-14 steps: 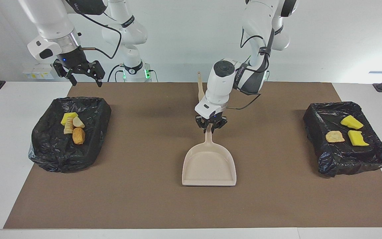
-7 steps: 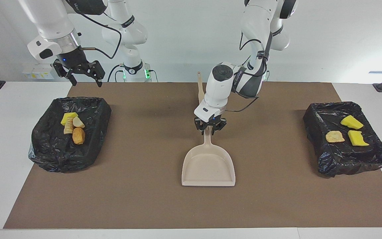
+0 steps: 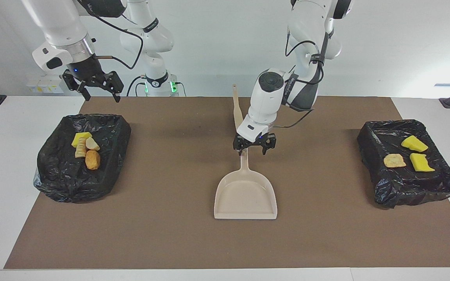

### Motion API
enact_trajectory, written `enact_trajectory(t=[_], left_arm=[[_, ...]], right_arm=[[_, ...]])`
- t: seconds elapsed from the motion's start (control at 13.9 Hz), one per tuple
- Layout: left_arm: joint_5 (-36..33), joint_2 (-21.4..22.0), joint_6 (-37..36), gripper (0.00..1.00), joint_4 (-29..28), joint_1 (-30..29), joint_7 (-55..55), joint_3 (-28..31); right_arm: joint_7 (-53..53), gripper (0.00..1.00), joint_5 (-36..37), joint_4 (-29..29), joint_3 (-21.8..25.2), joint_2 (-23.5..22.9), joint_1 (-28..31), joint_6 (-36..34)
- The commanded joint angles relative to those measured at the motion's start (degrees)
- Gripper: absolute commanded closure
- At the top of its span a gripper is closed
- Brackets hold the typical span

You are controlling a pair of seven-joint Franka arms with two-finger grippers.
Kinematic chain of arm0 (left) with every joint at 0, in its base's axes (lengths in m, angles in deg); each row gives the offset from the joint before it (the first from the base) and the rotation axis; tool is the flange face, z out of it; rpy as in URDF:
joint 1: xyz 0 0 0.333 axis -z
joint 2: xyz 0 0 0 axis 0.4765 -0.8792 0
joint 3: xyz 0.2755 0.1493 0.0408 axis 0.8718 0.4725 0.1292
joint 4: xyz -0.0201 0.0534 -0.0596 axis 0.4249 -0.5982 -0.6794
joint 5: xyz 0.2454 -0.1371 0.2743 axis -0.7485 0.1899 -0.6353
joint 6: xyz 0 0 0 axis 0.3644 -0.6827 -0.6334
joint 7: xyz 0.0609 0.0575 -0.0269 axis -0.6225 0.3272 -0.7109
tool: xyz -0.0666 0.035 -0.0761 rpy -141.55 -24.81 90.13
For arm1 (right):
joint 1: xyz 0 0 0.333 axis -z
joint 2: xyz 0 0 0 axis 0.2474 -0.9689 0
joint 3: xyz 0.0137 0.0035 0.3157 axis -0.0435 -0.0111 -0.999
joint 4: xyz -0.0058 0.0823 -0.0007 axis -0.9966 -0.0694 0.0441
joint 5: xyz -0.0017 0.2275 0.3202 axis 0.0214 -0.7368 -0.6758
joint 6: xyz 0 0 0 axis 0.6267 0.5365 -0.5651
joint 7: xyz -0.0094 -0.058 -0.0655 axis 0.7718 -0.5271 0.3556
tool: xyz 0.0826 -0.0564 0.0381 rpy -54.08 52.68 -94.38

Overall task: Sweep and dump trash in bin
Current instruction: 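Set the dustpan down on the mat center with the left gripper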

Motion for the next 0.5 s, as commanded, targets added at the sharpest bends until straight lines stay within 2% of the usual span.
enact_trajectory(t=[0.0,0.14,0.43], left_arm=[[0.0,4.0,-5.5,0.00,-1.1,-4.1,6.2,0.0],[0.0,7.4,-11.8,0.00,-1.7,-6.8,11.5,0.0],[0.0,14.7,-19.1,0.00,-5.5,-13.2,21.7,0.0]], right_arm=[[0.9,0.00,-1.1,1.2,-0.2,1.2,0.4,0.0],[0.9,0.00,-1.1,1.2,-0.2,1.2,0.4,0.0],[0.9,0.00,-1.1,1.2,-0.2,1.2,0.4,0.0]])
